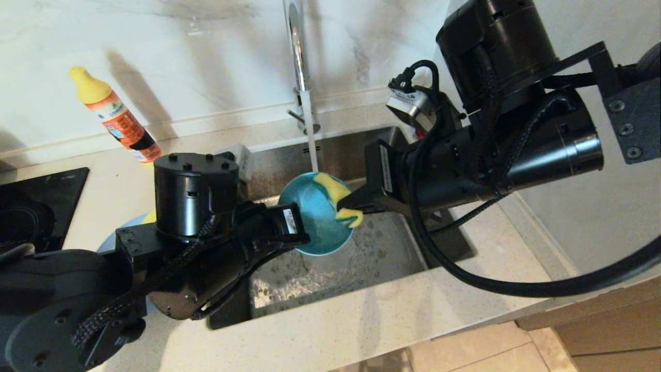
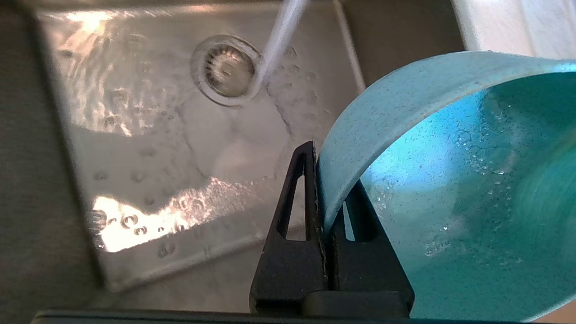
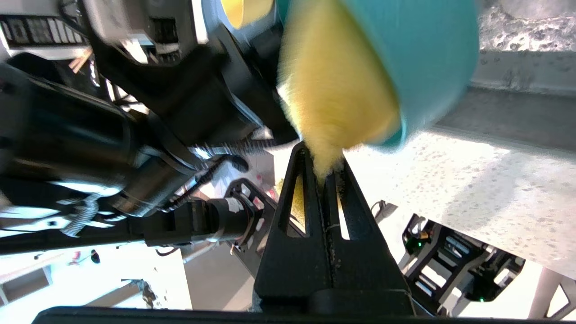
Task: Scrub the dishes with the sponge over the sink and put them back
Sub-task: Wipe the bowl
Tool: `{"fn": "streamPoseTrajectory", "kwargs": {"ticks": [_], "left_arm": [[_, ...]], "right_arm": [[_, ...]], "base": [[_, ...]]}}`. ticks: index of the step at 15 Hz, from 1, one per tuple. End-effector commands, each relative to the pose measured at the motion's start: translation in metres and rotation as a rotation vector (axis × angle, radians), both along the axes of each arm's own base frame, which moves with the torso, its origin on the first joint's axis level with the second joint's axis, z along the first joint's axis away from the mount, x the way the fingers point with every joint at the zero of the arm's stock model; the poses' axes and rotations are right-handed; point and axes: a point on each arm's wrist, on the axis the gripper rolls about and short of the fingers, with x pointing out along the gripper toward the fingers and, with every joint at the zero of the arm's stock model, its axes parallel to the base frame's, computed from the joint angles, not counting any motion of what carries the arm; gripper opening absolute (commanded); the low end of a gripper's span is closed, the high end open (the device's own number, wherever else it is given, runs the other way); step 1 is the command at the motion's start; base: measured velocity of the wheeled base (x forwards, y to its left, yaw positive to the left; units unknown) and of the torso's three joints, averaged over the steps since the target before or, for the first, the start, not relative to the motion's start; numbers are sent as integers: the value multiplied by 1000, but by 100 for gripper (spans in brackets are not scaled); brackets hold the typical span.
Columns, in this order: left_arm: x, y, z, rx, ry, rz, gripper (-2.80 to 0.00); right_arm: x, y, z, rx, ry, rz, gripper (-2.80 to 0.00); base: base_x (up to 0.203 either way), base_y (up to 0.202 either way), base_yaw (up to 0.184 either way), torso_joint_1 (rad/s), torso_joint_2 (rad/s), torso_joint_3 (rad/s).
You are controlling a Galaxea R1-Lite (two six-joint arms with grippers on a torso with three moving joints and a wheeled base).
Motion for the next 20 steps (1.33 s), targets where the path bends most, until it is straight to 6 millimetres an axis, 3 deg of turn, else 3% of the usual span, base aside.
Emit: {"fn": "streamPoseTrajectory", "kwargs": {"ticks": [1,8,14,20], "left_arm": [[2,1,4,-8,-15,32,-280],[-2,6,12,-28,-37,33,-280],[-6,8,14,-26,-42,31,-280],[-14,14,6,-11,-18,20,-280]], "right_arm": [[4,9,-9,-19,21,8,-280],[16,21,-23,-44,40,3,-280],[25,34,-22,-28,19,5,-280],[33,36,-26,-20,-3,-5,-280]], "base": [[0,0,0,0,0,0],[0,0,0,0,0,0],[0,0,0,0,0,0],[0,0,0,0,0,0]]}}
